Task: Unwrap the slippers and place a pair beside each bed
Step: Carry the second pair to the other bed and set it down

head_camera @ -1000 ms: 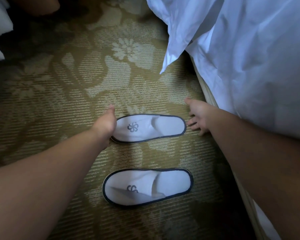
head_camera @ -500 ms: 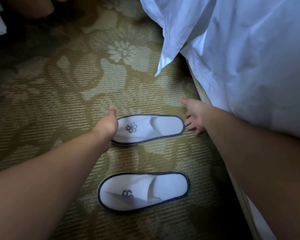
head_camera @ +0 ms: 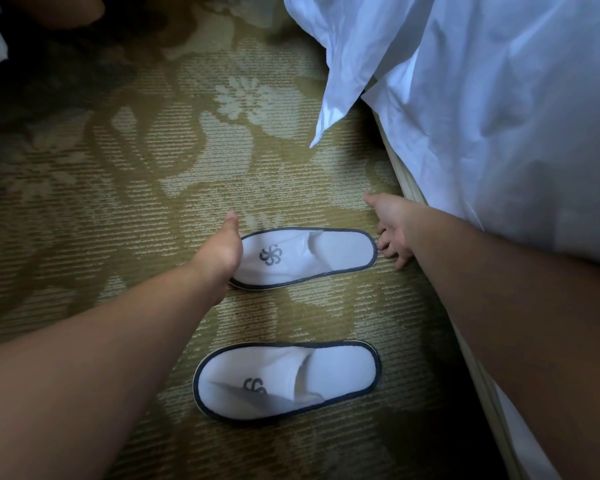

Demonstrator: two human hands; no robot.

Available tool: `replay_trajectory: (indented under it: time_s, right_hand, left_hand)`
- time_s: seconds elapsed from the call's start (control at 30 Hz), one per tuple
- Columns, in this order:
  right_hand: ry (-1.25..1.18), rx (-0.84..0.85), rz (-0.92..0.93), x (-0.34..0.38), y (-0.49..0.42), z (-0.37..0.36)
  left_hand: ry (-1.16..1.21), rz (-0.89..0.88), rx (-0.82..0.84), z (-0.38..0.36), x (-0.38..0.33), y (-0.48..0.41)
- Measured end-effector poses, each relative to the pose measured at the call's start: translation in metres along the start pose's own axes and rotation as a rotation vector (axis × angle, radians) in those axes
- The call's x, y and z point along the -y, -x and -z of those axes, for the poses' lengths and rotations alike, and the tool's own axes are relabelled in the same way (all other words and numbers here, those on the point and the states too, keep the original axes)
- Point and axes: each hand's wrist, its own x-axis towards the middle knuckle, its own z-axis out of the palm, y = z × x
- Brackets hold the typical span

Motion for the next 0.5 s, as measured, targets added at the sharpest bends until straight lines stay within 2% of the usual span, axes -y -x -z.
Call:
replay_trajectory:
  time_s: [0.33,0.5]
  right_hand:
    - [-0.057,-0.012,0.066,0.013,-0.004,0.001]
    - [-0.095,-0.001,0.109,0.011,-0.010,0.001]
  left_hand:
    - [0.006,-0.033,0.014,0.001,-0.013,-0.001]
    - [0.051,0.004,0.015,0.016,-0.020,-0.010]
